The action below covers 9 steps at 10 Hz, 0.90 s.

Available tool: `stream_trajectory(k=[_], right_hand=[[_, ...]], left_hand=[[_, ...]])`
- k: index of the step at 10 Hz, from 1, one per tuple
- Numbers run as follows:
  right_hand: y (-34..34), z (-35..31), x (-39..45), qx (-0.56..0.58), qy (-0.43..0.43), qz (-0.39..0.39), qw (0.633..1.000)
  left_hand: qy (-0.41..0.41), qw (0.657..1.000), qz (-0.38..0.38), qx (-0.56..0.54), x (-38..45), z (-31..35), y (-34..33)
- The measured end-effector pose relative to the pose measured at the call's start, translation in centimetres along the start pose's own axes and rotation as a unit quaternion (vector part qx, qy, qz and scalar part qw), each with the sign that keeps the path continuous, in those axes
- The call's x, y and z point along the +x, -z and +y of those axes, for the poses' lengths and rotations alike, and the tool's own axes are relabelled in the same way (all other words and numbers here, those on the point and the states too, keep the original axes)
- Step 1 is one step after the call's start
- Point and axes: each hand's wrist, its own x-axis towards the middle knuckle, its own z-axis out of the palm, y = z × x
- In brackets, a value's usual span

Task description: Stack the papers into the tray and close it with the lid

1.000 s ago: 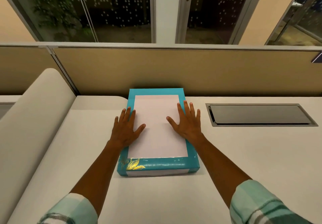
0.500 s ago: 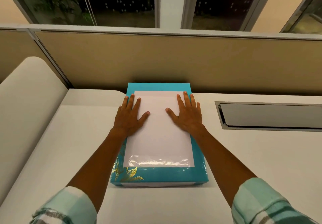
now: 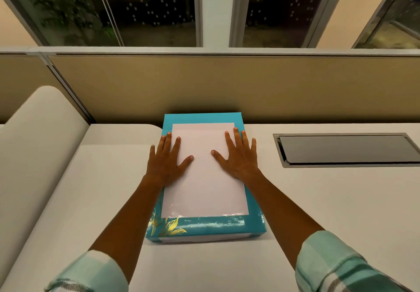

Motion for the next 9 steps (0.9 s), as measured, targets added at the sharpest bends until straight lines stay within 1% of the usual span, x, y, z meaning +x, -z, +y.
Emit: stream_trajectory(k=[1, 3, 6, 8, 9], right_hand=[[0.2, 0.0, -2.4, 0.008, -0.004, -0.003, 1.000], [0.4, -0.8, -8.5, 0.027, -0.016, -0.032, 0.999], [-0.9, 0.1, -19.2, 0.042, -0.024, -0.030, 0.998], [0.0, 0.7, -21.7, 0.037, -0.025, -0.055, 0.997], [1.6, 1.1, -21.9, 0.050, -0.033, -0.034, 0.998]], left_hand=[[0.002, 1.000, -0.003, -0.009, -2.5, 0.6, 0.0], [0.027, 0.999, -0.024, -0.025, -8.8, 2.6, -0.3], [0.040, 0.999, -0.006, -0.036, -18.9, 3.8, -1.1], [0.046, 0.998, -0.018, -0.045, -20.9, 4.2, 0.0], [0.052, 0.998, 0.013, -0.044, -21.0, 5.5, 1.3]])
